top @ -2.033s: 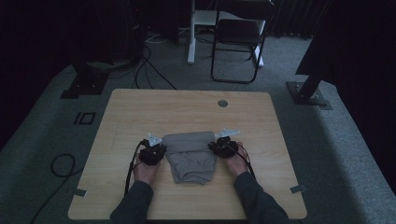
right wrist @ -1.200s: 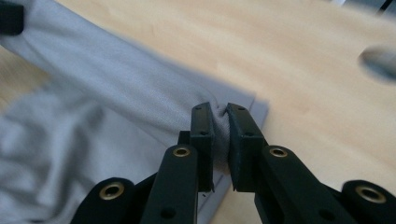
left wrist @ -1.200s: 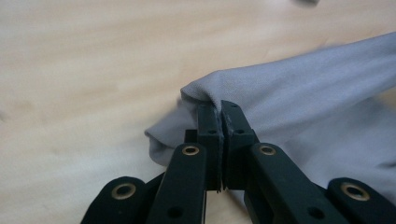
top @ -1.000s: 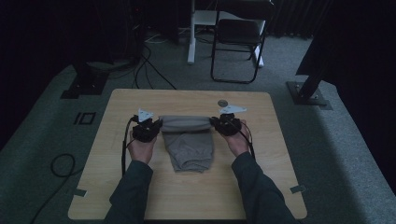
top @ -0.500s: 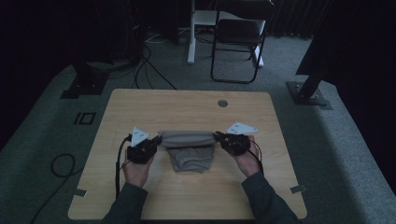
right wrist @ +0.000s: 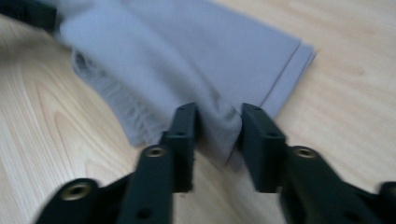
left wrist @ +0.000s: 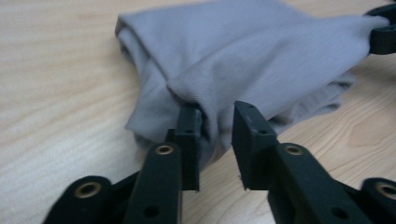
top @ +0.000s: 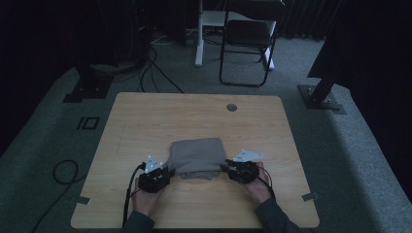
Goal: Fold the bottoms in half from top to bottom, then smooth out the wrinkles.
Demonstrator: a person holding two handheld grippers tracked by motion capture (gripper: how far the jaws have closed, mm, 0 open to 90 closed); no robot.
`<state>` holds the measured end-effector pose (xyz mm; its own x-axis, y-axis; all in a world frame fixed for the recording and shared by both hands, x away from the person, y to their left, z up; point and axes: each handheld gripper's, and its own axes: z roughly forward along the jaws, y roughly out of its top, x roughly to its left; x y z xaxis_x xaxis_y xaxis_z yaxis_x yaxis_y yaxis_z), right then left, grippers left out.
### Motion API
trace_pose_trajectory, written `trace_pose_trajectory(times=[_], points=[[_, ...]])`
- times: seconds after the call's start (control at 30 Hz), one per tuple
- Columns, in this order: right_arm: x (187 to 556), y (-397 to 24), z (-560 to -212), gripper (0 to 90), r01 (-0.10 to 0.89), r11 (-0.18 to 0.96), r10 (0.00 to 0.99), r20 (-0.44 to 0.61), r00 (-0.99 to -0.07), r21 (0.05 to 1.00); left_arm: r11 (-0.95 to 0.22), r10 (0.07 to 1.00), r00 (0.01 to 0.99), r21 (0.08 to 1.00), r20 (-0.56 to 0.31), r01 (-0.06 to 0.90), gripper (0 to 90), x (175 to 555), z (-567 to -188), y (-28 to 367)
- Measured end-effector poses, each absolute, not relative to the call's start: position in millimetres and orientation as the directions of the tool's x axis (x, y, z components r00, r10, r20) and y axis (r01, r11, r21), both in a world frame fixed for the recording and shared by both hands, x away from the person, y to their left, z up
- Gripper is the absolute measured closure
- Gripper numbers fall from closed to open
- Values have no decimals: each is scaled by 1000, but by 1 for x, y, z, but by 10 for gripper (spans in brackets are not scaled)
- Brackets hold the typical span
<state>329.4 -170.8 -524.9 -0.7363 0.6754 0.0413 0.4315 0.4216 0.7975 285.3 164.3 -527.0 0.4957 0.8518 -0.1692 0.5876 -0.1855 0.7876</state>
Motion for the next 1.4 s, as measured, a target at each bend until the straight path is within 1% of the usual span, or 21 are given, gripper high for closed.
trace_pose_trajectory(times=[0.07,0.13,0.27,0.37,0.53,0.7,0.97,1.2,1.33,1.4], points=[[332,-173,-516,594,428,390,677,61,-733,815,-168,856,491,808,-165,564,678,286,-516,167],[338,-174,-505,588,420,373,686,59,-725,827,-158,859,489,826,-156,541,661,291,-504,169],[351,-167,-494,588,439,363,707,64,-704,822,-153,865,484,848,-133,508,655,305,-483,168],[358,-158,-494,588,447,369,708,66,-703,815,-163,862,492,852,-123,498,652,313,-475,163],[361,-146,-499,588,460,384,702,70,-708,801,-212,859,502,823,-101,527,644,328,-483,153],[361,-140,-503,588,460,406,698,57,-714,790,-220,859,499,795,-117,566,643,336,-495,147],[372,-138,-503,598,489,404,722,59,-690,773,-228,862,489,762,-131,606,642,349,-504,146],[374,-135,-509,598,500,423,716,59,-696,756,-240,853,502,747,-143,620,642,347,-510,141],[368,-133,-512,597,496,438,704,57,-708,749,-223,845,507,746,-173,628,643,339,-512,139],[365,-132,-514,595,494,446,698,56,-714,747,-231,840,514,744,-173,627,643,334,-514,137]])
